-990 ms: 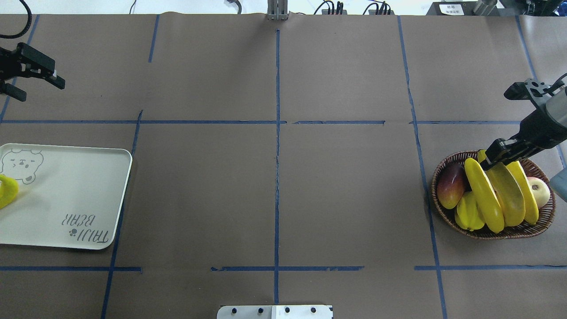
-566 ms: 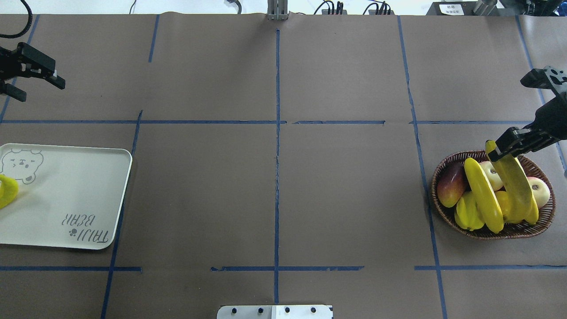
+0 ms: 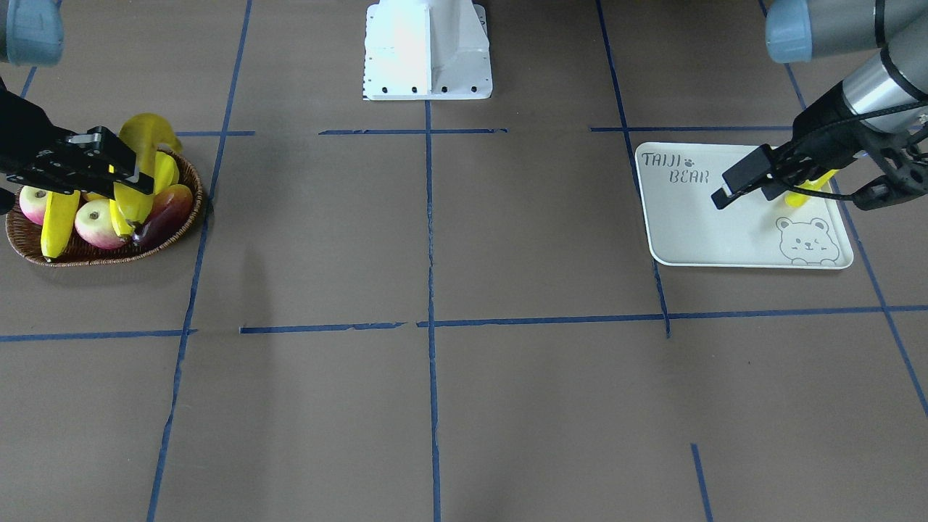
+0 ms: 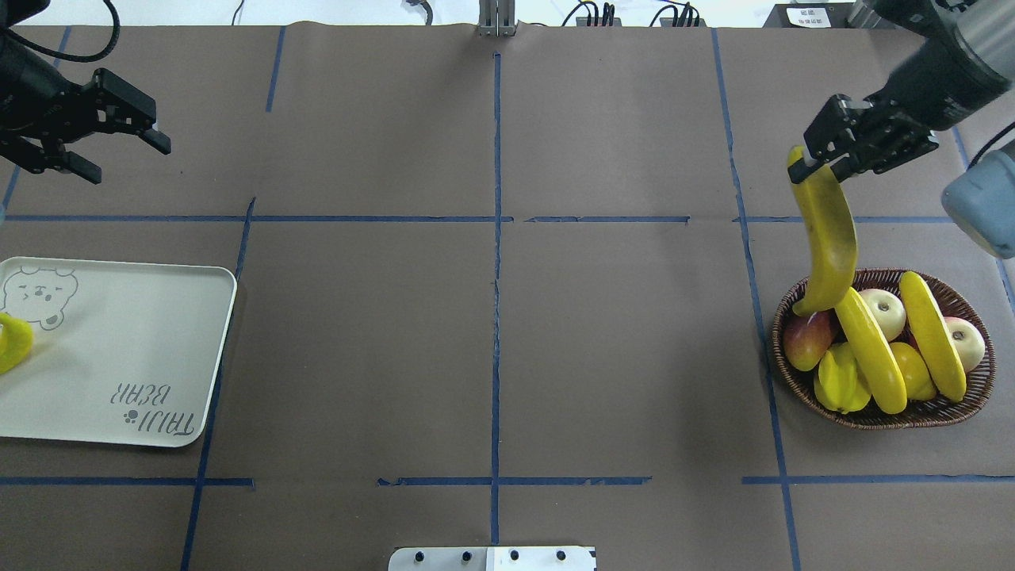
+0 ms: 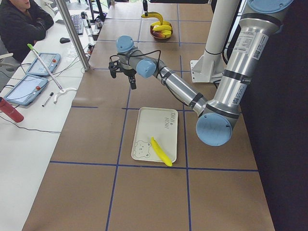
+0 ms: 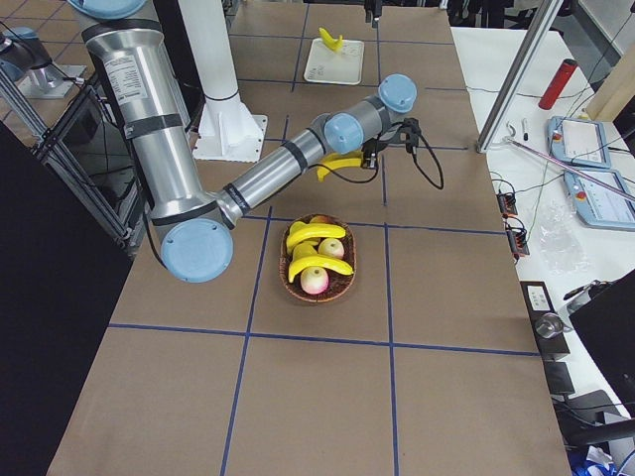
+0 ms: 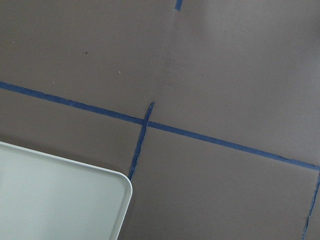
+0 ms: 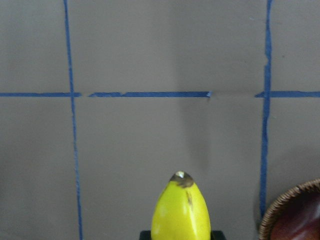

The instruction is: Transfer all bananas from basket to plate

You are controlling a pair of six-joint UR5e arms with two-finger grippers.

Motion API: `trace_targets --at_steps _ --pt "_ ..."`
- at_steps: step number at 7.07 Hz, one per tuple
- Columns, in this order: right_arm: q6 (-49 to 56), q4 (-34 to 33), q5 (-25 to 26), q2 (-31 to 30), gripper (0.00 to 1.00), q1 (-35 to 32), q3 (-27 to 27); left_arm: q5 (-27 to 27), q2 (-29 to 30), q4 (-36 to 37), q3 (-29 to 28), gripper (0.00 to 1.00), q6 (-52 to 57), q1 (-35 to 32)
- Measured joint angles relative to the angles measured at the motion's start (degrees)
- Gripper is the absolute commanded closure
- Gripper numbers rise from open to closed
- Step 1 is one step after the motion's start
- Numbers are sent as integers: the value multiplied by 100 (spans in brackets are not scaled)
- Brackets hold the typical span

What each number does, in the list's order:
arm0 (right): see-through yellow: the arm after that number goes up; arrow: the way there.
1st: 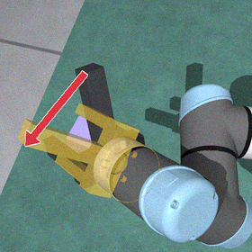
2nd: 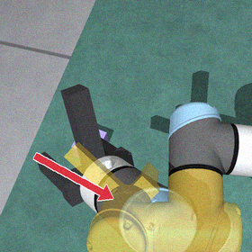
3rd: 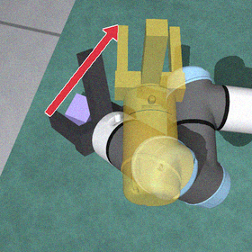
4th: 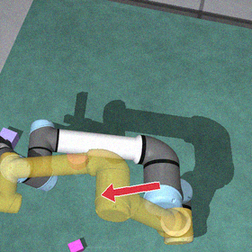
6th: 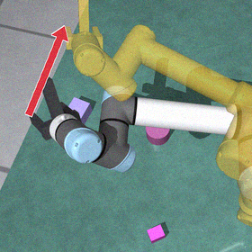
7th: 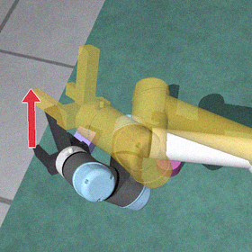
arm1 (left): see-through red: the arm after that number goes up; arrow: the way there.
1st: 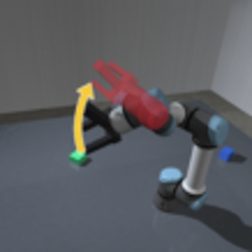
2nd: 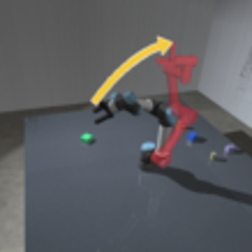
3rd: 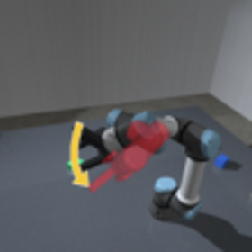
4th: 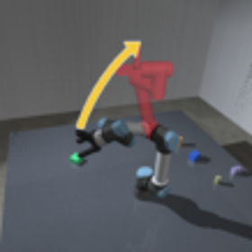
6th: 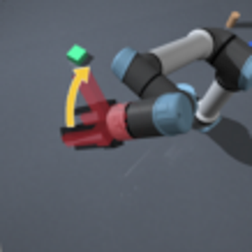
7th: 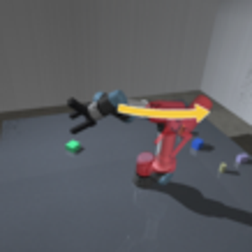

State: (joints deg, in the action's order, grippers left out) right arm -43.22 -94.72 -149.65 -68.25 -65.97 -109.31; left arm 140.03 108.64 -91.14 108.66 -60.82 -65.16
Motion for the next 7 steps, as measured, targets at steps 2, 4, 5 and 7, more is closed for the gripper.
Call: trace_targets --at_steps 2,4,5,7 --pt "-1140 684 579 674 100 142 71 -126 378 -67 -77 0 -1013 240" --pt "-2645 2190 2519 786 100 870 26 -167 558 -190 -62 0 -1921 387" --pt "-3319 2693 3674 777 100 1407 -53 -286 689 -270 -45 0 -2445 546" --pt "-4349 3051 5371 780 100 2248 -316 -804 919 -902 -56 0 -3986 991"
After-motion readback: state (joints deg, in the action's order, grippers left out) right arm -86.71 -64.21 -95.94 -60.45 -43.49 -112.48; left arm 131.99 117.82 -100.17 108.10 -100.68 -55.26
